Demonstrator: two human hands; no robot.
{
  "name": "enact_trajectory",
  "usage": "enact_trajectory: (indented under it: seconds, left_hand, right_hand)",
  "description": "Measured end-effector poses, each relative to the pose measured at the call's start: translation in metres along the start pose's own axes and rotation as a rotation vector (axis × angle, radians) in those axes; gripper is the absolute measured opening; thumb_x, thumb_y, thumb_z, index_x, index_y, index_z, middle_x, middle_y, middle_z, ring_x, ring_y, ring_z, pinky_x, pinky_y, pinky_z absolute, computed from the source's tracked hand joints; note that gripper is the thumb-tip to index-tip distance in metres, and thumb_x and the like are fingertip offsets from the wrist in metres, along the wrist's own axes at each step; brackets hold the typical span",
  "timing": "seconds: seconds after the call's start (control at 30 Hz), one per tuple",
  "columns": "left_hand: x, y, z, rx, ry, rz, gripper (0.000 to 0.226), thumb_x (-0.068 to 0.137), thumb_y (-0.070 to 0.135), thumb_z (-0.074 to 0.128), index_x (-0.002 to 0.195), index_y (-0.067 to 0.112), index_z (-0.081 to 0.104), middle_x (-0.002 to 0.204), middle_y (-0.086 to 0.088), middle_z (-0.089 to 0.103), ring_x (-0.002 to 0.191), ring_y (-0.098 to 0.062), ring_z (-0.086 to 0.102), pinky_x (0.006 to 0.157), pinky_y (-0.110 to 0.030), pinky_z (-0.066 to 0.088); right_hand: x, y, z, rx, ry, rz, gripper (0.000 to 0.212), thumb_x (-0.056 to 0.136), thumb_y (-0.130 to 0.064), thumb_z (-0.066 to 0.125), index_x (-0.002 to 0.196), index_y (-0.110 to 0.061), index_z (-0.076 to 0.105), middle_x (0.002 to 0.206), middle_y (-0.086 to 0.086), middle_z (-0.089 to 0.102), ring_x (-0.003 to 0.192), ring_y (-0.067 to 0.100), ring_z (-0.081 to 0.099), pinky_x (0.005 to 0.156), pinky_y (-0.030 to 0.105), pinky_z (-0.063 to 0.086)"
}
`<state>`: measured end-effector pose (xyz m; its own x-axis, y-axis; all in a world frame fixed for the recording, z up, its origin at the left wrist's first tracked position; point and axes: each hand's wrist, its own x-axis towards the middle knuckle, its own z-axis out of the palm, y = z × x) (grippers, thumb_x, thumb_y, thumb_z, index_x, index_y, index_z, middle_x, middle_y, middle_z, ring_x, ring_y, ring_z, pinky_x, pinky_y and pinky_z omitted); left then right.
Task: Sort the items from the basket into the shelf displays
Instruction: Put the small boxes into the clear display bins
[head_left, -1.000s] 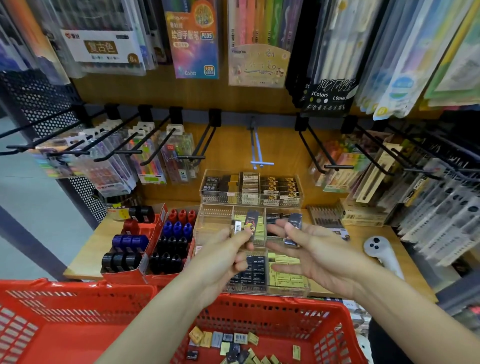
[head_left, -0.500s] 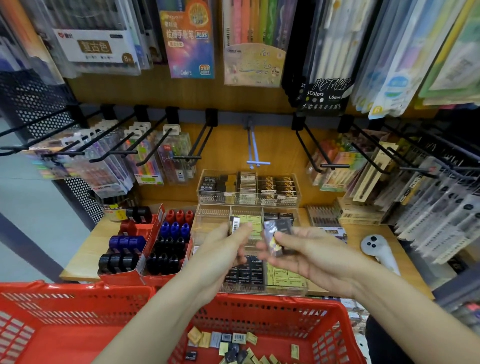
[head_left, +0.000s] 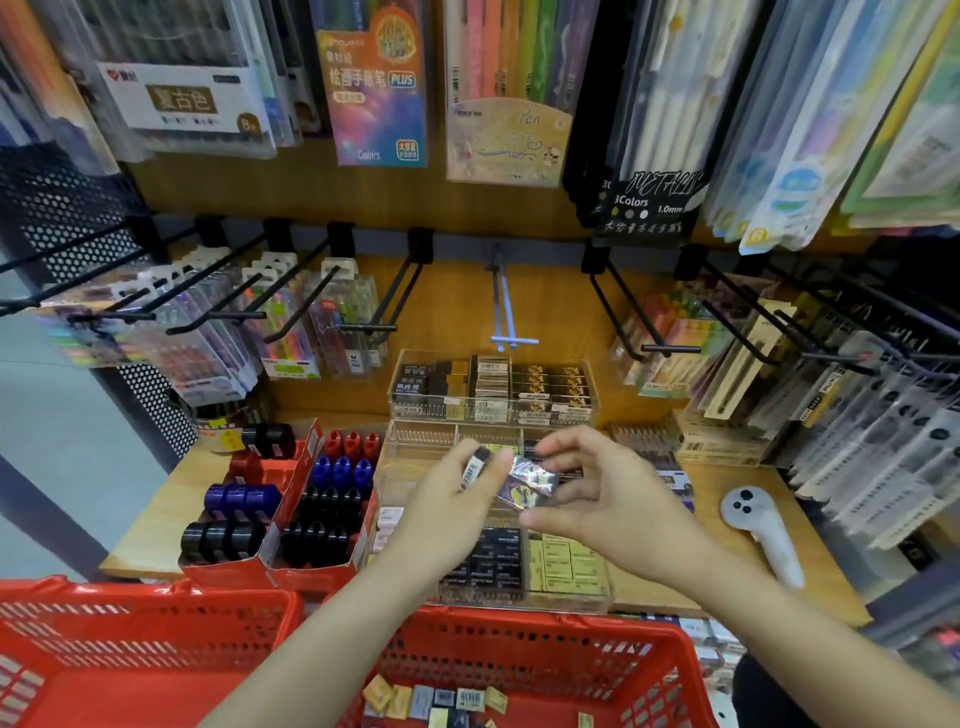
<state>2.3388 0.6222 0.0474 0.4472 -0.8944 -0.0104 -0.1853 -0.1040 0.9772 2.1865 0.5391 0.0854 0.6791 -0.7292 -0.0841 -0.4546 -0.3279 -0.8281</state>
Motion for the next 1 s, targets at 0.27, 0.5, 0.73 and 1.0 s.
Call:
enact_trajectory:
  seconds: [0.27,0.5,0.73,1.0]
  left_hand:
    - [0.055,-0.013,0.026,-0.142,0.042,-0.131,0.066,0.091,0.063,0.047,0.142,0.021,0.047,0.144,-0.007,0.053,0.135,-0.028,0.047,0.112,-0.053,0.037]
    - [0.132,-0.025,0.021,0.285,0.147,-0.097,0.034,0.103,0.044,0.044,0.124,0.02,0.054,0.097,0.0,0.065,0.083,-0.013,0.06,0.07,-0.028,0.048]
    - [0.168,-0.051,0.014,0.845,0.026,0.296,0.029,0.099,0.027,0.055,0.128,0.028,0.059,0.136,0.005,0.057,0.129,-0.02,0.047,0.109,-0.048,0.037]
    - [0.164,-0.059,0.021,0.954,-0.114,0.304,0.043,0.102,0.043,0.044,0.142,0.027,0.048,0.153,0.008,0.043,0.144,-0.018,0.027,0.119,-0.044,0.019]
  right_hand:
    - [0.055,0.018,-0.005,-0.562,0.167,-0.328,0.053,0.081,-0.037,0.075,0.13,-0.023,0.06,0.12,-0.008,0.063,0.1,0.008,0.06,0.088,0.026,0.053]
    - [0.141,0.024,-0.031,-0.788,0.204,-0.168,0.042,0.089,-0.041,0.065,0.124,-0.019,0.059,0.122,0.004,0.06,0.109,0.022,0.059,0.087,0.032,0.049]
    - [0.206,0.051,-0.036,-0.989,0.019,0.06,0.043,0.101,-0.021,0.051,0.141,-0.011,0.042,0.145,0.011,0.042,0.129,0.026,0.045,0.096,0.027,0.039]
    - [0.228,0.066,-0.031,-0.914,-0.012,0.023,0.046,0.099,-0.035,0.055,0.142,-0.02,0.046,0.14,0.008,0.049,0.127,0.028,0.046,0.098,0.033,0.041]
